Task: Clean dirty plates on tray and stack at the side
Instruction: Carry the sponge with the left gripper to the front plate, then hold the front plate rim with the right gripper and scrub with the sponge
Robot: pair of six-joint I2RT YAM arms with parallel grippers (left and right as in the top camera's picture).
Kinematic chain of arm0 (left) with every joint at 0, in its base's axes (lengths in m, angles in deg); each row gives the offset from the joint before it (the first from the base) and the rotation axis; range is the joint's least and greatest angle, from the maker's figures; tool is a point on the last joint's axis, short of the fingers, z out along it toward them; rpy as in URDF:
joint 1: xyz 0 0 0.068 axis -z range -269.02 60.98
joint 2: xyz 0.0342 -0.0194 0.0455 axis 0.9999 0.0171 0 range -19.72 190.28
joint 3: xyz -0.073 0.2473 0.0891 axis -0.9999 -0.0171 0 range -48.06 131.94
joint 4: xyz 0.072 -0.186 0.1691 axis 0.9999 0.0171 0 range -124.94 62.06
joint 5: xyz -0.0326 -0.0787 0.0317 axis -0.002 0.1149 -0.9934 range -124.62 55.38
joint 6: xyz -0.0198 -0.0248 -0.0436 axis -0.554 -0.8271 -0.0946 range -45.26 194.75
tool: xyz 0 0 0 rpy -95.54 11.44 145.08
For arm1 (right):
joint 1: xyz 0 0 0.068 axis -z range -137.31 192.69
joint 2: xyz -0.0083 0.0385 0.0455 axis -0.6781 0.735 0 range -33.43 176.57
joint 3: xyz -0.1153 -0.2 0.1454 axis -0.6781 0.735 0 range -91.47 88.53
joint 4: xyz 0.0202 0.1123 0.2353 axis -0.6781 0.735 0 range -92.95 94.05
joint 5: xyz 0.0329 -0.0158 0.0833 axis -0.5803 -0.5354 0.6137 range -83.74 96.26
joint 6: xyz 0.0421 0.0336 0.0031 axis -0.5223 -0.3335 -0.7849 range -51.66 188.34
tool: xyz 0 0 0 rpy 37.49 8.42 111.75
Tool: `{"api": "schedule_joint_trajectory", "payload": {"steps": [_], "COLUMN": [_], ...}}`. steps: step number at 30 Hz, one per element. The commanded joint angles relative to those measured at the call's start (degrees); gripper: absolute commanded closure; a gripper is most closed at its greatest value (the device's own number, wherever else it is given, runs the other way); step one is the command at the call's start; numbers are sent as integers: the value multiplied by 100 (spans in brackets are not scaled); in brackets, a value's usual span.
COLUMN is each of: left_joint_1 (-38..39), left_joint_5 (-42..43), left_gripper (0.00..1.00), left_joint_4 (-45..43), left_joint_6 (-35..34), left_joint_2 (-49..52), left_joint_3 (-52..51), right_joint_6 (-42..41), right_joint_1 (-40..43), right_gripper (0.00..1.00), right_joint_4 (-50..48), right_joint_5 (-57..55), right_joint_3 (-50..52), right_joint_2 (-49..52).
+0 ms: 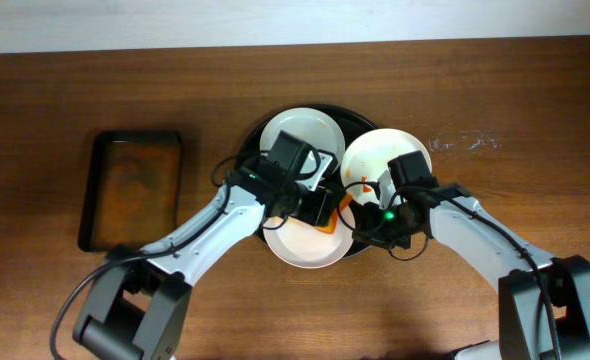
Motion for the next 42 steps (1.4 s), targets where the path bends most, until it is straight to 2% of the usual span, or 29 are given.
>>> {"api": "schedule_joint_trajectory", "payload": {"steps": [1, 3, 8, 10, 11, 13, 20, 30, 37, 42], "left_joint_1": [2, 2, 7, 7, 7, 7, 39, 59, 50, -48], "left_joint_5": [42, -11, -164, -205, -201, -199, -284, -1908, -2411, -2973], "left_gripper": [99, 99, 99, 99, 99, 99, 99, 99, 99, 99], "left_joint_4": [-61, -61, -83, -96, -125, -155, -232, 98, 345, 922], "left_joint_6": [-321, -369, -369, -372, -400, -498, -498, -647, -645, -647], "left_joint_2": [195, 251, 334, 385, 426, 533, 824, 940, 933, 898], "left_joint_3": [24, 24, 24, 24, 24, 24, 24, 26, 48, 422], "right_joint_6": [-35, -35, -35, -37, -146, -343, -374, -575, -612, -610], "right_joint_1": [-149, -216, -295, -295, -295, -295, -435, -551, -549, -544], "right_gripper": [81, 73, 71, 73, 79, 85, 92, 96, 96, 96], "right_joint_4": [-68, -179, -310, -308, -291, -216, -229, -28, 98, 101], "right_joint_5": [-160, -157, -162, -166, -247, -470, -564, -949, -1062, -1062], "right_joint_3": [-120, -120, -120, -120, -118, -118, -118, -118, -118, -118], "right_joint_2": [48, 48, 48, 48, 48, 48, 48, 50, 50, 50]}}
